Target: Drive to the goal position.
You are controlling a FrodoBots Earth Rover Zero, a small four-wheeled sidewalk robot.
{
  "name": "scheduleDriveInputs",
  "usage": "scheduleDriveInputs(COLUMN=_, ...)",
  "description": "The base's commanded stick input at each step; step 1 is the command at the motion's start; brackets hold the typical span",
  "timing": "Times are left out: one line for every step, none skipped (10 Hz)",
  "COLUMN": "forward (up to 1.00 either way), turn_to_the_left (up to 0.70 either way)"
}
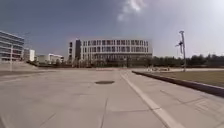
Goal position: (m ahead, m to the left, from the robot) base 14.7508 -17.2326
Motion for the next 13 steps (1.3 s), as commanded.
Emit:
scheduleDriveInputs(forward=0.7, turn_to_the_left=0.0)
scheduleDriveInputs(forward=0.7, turn_to_the_left=0.0)
scheduleDriveInputs(forward=0.7, turn_to_the_left=0.0)
scheduleDriveInputs(forward=0.7, turn_to_the_left=0.0)
scheduleDriveInputs(forward=0.7, turn_to_the_left=0.0)
scheduleDriveInputs(forward=0.7, turn_to_the_left=0.0)
scheduleDriveInputs(forward=0.7, turn_to_the_left=0.0)
scheduleDriveInputs(forward=0.7, turn_to_the_left=0.0)
scheduleDriveInputs(forward=0.7, turn_to_the_left=0.0)
scheduleDriveInputs(forward=0.7, turn_to_the_left=0.0)
scheduleDriveInputs(forward=0.7, turn_to_the_left=0.0)
scheduleDriveInputs(forward=0.7, turn_to_the_left=0.0)
scheduleDriveInputs(forward=0.7, turn_to_the_left=0.0)
